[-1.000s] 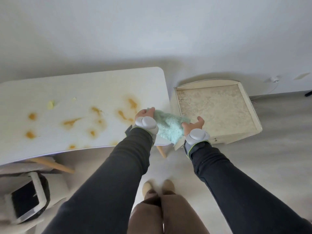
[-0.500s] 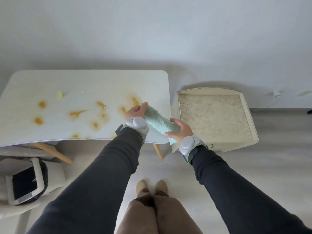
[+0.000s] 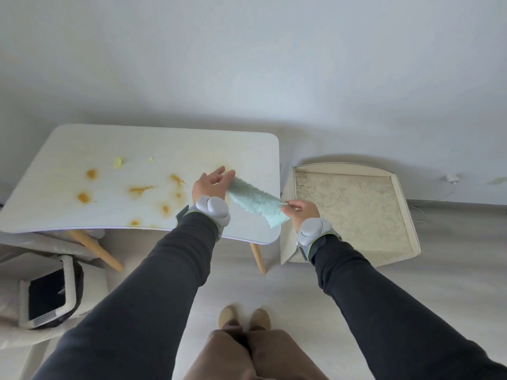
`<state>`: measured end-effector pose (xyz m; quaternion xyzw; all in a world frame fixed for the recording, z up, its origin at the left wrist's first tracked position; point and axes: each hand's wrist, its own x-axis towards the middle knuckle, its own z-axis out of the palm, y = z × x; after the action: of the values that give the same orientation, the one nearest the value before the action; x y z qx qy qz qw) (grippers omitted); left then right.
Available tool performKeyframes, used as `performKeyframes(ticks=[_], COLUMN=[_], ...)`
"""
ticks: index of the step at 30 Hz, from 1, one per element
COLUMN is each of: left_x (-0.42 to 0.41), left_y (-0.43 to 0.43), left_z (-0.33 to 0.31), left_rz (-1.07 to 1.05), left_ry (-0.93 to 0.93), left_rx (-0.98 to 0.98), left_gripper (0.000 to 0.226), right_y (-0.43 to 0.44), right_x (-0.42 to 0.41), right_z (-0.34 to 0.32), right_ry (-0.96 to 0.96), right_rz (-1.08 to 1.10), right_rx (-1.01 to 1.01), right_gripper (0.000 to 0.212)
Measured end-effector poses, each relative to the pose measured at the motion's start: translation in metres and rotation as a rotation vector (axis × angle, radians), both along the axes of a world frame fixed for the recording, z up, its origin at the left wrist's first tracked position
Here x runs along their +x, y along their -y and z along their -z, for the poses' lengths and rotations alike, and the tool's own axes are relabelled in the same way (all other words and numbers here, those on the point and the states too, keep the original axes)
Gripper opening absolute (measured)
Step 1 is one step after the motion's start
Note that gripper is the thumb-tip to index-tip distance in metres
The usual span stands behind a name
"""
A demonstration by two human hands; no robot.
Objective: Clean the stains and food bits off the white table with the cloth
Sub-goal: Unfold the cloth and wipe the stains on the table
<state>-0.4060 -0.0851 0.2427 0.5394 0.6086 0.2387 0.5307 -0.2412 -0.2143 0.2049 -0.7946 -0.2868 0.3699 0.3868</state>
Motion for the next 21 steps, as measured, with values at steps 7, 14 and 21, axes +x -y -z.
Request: performKeyframes(ticks=[7, 14, 21], left_x=[0.000, -0.002, 0.010], left_y=[0.007, 0.008, 0.023], left_z=[-0.017, -0.001, 0.016], left_rz=[0.027, 0.162, 0.281], left_ry=[0.031, -0.157, -0.238], left_rx=[0.058, 0.078, 0.034], left_gripper=[0.022, 0.032, 0.042], right_y=[-0.010, -0.016, -0.021], right_x=[0.003, 0.004, -0.015], right_z=[-0.019, -0.006, 0.012], right_ry=[-0.150, -0.192, -0.553], right_rz=[0.153, 0.194, 0.292], right_rx=[0.011, 0.033, -0.025], right_gripper=[0.037, 0.033, 0.018])
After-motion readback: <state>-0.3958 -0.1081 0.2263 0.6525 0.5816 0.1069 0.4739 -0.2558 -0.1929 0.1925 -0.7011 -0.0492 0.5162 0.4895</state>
